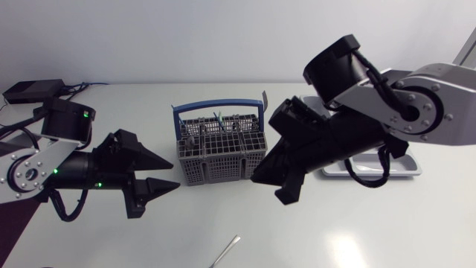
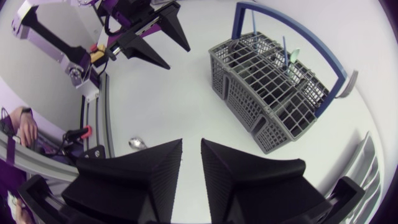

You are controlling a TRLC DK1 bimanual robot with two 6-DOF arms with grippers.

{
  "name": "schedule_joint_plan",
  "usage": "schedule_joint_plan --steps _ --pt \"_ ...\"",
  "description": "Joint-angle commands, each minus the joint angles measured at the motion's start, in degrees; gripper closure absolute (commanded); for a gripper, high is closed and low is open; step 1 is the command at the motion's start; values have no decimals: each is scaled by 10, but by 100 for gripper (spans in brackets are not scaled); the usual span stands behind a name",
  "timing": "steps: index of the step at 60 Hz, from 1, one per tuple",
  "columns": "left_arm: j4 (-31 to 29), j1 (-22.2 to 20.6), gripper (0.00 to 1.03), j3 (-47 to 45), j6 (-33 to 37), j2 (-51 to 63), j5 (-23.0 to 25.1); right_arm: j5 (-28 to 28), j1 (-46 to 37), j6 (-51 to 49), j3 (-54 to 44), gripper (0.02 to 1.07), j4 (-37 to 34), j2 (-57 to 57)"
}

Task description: Unload the cutlery basket into the drawer organizer.

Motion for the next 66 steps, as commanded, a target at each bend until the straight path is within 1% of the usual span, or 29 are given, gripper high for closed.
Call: schedule_joint_plan --steps 1,3,5,9,11,15,16,20,22,27,33,36,43,47,53,66 --pt "13 -38 39 -50 36 -24 -44 8 11 -61 -18 60 10 19" --pt "28 -58 39 -66 37 -34 -72 13 16 -76 -20 56 10 25" --pt "55 -89 39 -90 39 -49 -115 16 21 -92 -23 51 11 30" --pt "98 -133 39 -124 37 -71 -174 21 30 -114 -27 44 11 42" --pt "115 -157 39 -136 39 -71 -211 24 35 -128 -29 40 11 50" --pt "138 -184 37 -155 57 -71 -262 37 47 -154 -34 33 12 58" --pt "152 -192 37 -162 58 -71 -275 42 54 -163 -35 30 12 63" --pt "181 -199 37 -174 66 -69 -304 51 68 -176 -35 21 10 72" --pt "183 -201 37 -175 67 -69 -308 59 76 -186 -35 17 9 77" --pt "194 -206 37 -178 71 -66 -322 79 87 -206 -36 11 9 87" --pt "223 -212 37 -190 80 -61 -341 92 98 -233 -32 8 3 100" --pt "241 -216 37 -197 86 -56 -352 99 102 -249 -30 8 -3 106" --pt "264 -227 37 -208 95 -47 -370 111 116 -284 -31 7 -9 114" --pt "266 -228 37 -211 96 -45 -370 118 121 -295 -30 7 -10 121" --pt "269 -233 37 -213 96 -44 -371 128 127 -337 -34 7 -17 130" --pt "275 -246 37 -220 96 -50 -378 161 143 -375 -26 7 -17 150"
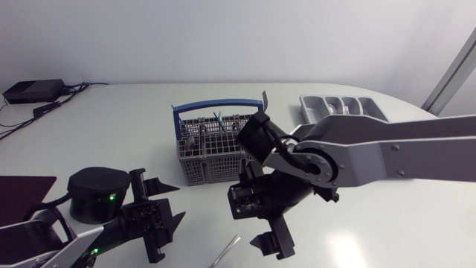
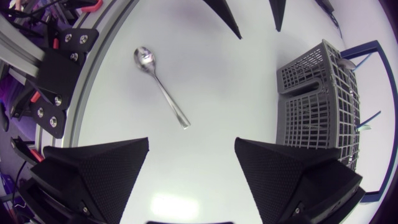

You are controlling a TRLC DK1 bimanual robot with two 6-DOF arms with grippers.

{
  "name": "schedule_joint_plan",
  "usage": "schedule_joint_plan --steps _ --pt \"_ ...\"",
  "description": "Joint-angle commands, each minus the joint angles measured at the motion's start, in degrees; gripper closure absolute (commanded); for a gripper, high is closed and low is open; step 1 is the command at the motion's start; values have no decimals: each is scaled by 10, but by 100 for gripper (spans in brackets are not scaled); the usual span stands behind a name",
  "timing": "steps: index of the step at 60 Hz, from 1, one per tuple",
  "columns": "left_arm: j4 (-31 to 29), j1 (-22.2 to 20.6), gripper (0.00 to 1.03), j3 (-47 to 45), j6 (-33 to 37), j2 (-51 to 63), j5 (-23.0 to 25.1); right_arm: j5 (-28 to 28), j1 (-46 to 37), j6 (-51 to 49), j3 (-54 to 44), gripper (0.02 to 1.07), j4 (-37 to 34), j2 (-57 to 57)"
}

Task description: Unload the cutlery basket into the drawer organizer.

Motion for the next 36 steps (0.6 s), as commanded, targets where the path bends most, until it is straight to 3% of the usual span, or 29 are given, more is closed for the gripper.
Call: schedule_joint_plan --steps 1,20,36 --pt "8 -8 37 -19 10 -2 -6 14 11 -32 -2 7 -11 17" --pt "21 -8 37 -33 5 -5 -6 52 28 -66 38 7 -24 46" --pt "22 16 37 -39 -50 -11 18 81 39 -96 55 7 -31 65"
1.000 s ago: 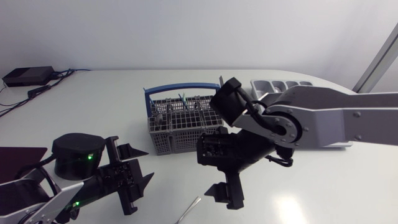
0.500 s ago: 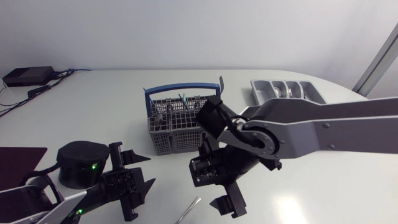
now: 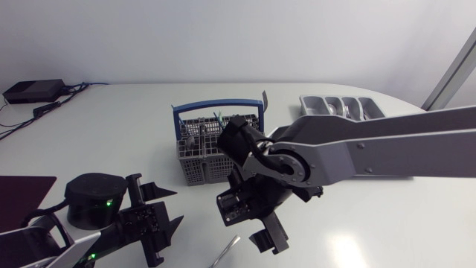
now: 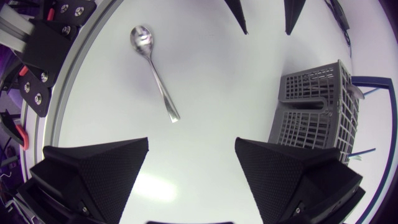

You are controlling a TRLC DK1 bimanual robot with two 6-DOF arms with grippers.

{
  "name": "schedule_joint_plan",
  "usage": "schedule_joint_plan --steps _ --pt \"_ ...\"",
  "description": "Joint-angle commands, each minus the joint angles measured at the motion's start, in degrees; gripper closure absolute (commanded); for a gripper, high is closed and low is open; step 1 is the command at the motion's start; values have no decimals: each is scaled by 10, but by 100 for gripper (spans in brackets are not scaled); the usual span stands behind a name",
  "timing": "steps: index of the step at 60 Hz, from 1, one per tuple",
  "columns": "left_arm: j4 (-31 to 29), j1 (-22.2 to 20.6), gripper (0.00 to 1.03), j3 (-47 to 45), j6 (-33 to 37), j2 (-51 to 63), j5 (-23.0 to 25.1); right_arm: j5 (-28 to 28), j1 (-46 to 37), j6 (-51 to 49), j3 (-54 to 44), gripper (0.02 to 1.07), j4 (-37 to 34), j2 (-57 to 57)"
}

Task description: Unload the cutlery basket into the drawer organizer.

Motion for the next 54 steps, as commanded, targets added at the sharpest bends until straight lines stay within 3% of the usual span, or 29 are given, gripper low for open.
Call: schedule_joint_plan --steps 1,25,41,54 --pt "7 8 37 -15 -25 -5 15 9 10 -29 10 7 -14 18" --pt "-27 57 36 2 -73 12 115 19 55 -50 23 7 -28 54" --pt "-87 106 36 21 -73 13 197 17 99 -20 27 13 -16 76" --pt "-104 113 36 26 -70 13 210 13 123 -3 24 22 8 95"
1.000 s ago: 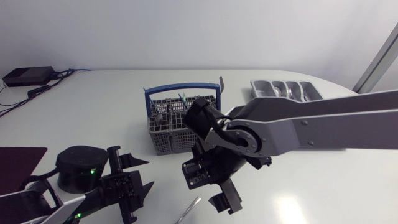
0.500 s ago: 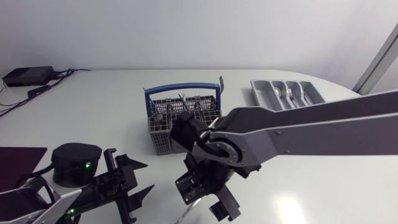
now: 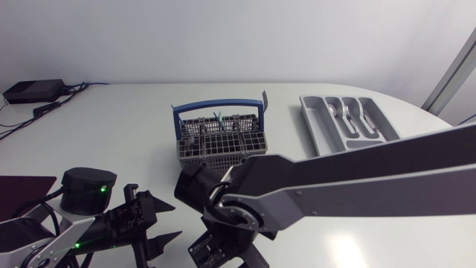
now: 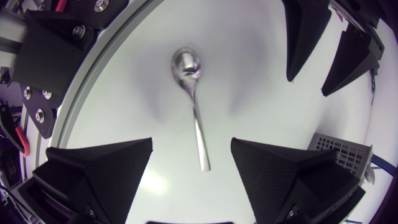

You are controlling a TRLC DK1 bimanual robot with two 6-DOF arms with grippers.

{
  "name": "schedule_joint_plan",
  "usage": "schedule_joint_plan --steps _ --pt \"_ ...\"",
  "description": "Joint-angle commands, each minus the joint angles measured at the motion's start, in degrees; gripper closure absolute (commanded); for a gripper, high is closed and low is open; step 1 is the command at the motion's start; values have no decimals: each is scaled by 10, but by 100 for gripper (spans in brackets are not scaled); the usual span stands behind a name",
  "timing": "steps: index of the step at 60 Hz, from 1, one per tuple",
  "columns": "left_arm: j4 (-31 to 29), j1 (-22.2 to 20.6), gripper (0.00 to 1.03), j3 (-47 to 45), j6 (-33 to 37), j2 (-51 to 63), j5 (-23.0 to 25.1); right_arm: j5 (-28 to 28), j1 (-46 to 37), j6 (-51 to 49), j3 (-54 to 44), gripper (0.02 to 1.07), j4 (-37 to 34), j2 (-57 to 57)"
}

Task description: Unload the cutlery basket into the drawer organizer.

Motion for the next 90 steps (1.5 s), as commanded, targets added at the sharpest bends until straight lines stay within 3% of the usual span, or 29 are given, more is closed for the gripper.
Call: schedule_joint_plan --steps 1,19,31,43,58,63,90 --pt "-11 8 36 16 -6 7 9 -1 10 12 7 23 7 20" --pt "-35 29 34 34 -1 11 35 1 23 10 11 56 37 44" --pt "-47 38 34 36 5 11 39 3 28 7 15 63 45 59" --pt "-55 44 34 37 11 11 43 4 28 3 21 83 45 70" --pt "-67 47 34 44 11 7 47 4 27 9 16 89 37 79" --pt "-72 47 34 48 11 6 48 1 25 11 12 96 34 75" --pt "-105 42 34 82 4 3 50 0 -2 24 -44 97 19 -19"
